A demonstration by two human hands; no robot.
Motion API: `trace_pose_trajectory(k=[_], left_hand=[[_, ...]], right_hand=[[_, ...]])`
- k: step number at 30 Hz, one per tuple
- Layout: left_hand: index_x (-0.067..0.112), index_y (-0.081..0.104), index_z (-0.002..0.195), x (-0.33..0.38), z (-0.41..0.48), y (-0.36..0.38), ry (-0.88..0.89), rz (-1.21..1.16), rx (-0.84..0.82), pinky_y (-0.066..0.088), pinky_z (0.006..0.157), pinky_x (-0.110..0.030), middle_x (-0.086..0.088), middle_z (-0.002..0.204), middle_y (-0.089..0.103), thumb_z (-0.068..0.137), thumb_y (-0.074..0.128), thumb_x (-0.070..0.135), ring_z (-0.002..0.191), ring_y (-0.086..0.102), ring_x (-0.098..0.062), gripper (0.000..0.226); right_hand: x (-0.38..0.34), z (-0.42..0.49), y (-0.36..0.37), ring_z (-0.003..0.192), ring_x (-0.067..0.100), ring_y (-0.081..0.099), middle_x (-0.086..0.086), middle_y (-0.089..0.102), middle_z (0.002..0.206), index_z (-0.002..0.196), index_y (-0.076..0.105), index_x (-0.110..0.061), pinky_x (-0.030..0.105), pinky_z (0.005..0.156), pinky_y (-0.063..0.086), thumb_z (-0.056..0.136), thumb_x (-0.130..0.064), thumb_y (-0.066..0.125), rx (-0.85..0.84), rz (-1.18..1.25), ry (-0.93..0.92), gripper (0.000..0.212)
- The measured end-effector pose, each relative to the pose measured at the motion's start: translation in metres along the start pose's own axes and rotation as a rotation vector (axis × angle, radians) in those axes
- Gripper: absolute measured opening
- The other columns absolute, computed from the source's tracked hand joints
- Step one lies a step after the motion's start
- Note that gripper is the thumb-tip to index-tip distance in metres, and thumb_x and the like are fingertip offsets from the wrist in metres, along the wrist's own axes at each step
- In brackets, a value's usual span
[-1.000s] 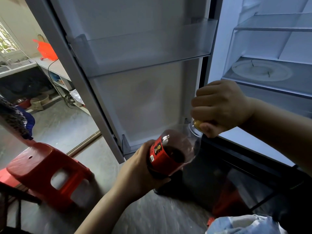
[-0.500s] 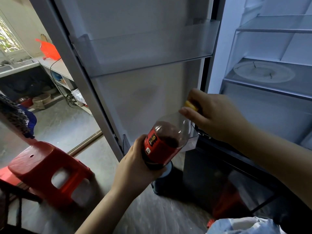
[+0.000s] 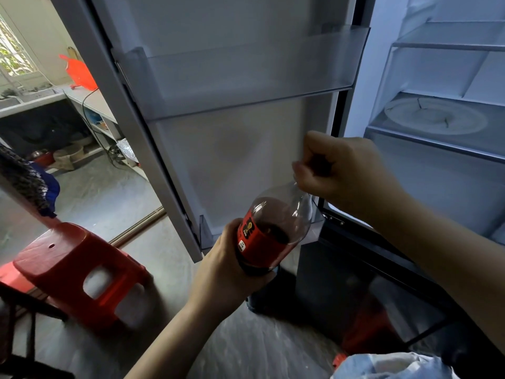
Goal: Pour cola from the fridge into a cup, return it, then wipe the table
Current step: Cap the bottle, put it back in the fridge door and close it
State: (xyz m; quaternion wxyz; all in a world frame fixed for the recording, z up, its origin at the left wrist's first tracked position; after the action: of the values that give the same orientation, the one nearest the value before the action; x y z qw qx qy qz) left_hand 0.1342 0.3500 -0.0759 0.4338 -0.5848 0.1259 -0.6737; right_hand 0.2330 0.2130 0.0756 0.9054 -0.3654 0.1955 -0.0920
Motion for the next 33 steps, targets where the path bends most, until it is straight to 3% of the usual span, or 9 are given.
trace_pose_trajectory(k=[3,7,10,15,20,24,29,31,33], left_hand=[[0.062,0.029,0.113,-0.002,0.005,0.000,-0.013,-0.002,0.004,0.038,0.066,-0.007,0.036,0.097,0.052,0.046,0.075,0.056,0.085,0.053,0.014,0.081],[0.040,0.037,0.125,-0.006,0.011,0.002,-0.006,0.007,0.022,0.037,0.065,-0.007,0.032,0.096,0.051,0.051,0.085,0.043,0.084,0.051,0.003,0.089],[0.031,0.035,0.131,-0.004,0.022,0.008,0.008,-0.005,0.000,0.036,0.069,-0.006,0.026,0.103,0.049,0.052,0.088,0.037,0.093,0.050,0.000,0.095],[0.023,0.025,0.143,-0.008,0.041,0.021,0.049,0.050,-0.068,0.038,0.092,-0.022,0.004,0.141,0.044,0.057,0.086,0.047,0.120,0.047,-0.013,0.108],[0.017,0.011,0.151,-0.061,0.038,0.055,0.016,0.337,-0.215,0.011,0.114,-0.028,-0.002,0.158,0.014,0.086,0.054,0.056,0.144,0.013,-0.017,0.087],[0.014,0.003,0.151,-0.087,0.027,0.077,0.063,0.508,-0.285,-0.009,0.112,-0.029,-0.004,0.159,0.000,0.094,0.036,0.055,0.146,-0.001,-0.020,0.078],[0.006,0.031,0.145,-0.096,0.023,0.083,0.084,0.558,-0.332,0.008,0.110,-0.046,-0.011,0.150,0.033,0.084,0.035,0.057,0.138,0.031,-0.029,0.080],[0.007,0.028,0.146,-0.097,0.023,0.085,0.082,0.587,-0.349,0.007,0.110,-0.047,-0.011,0.151,0.032,0.082,0.036,0.058,0.138,0.032,-0.029,0.082],[0.011,0.014,0.150,-0.093,0.025,0.083,0.089,0.599,-0.339,-0.006,0.112,-0.036,-0.007,0.156,0.017,0.085,0.037,0.058,0.144,0.016,-0.025,0.083]], right_hand=[[0.005,0.000,0.004,0.050,-0.002,0.046,-0.013,0.047,0.058,0.084,0.047,-0.023,0.010,0.052,0.034,0.082,-0.060,0.044,-0.047,0.015,0.082,0.037],[0.008,-0.002,0.021,0.069,0.009,0.060,-0.006,0.060,0.079,0.101,0.051,-0.022,0.029,0.065,0.055,0.062,-0.078,0.035,-0.182,-0.013,0.176,0.070],[0.011,0.004,0.020,0.068,0.006,0.058,-0.007,0.059,0.076,0.094,0.054,-0.021,0.030,0.066,0.054,0.066,-0.074,0.038,-0.126,-0.007,0.191,0.062],[0.011,0.015,0.014,0.068,0.009,0.052,-0.009,0.054,0.078,0.098,0.056,-0.017,0.014,0.063,0.041,0.078,-0.060,0.048,0.013,-0.075,0.138,0.048],[0.024,0.015,0.022,0.072,0.010,0.045,-0.010,0.048,0.083,0.099,0.055,-0.014,0.022,0.065,0.034,0.084,-0.055,0.048,0.029,-0.198,0.078,0.044],[0.044,0.013,0.026,0.078,0.010,0.043,-0.010,0.046,0.086,0.098,0.055,-0.012,0.026,0.068,0.034,0.084,-0.052,0.051,0.070,-0.216,0.120,0.043],[0.057,0.019,0.027,0.075,0.011,0.041,-0.008,0.047,0.082,0.094,0.055,-0.011,0.026,0.066,0.031,0.085,-0.049,0.056,0.117,-0.241,0.121,0.039],[0.061,0.019,0.039,0.075,0.014,0.044,-0.003,0.052,0.082,0.093,0.054,-0.011,0.027,0.064,0.033,0.085,-0.047,0.058,0.090,-0.278,0.109,0.037],[0.072,0.018,0.055,0.076,0.017,0.049,0.000,0.055,0.082,0.091,0.053,-0.011,0.028,0.062,0.037,0.085,-0.047,0.059,0.039,-0.307,0.119,0.036]])
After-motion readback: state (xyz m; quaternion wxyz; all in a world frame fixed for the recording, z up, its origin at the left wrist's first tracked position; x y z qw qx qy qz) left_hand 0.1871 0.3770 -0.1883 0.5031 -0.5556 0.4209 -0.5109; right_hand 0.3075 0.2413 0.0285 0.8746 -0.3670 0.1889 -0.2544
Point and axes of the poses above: each hand's wrist, its own z-axis towards the middle knuckle, its own y-axis out of the palm, x = y × z, the point moved 9 cm from there along z, towards the middle knuckle
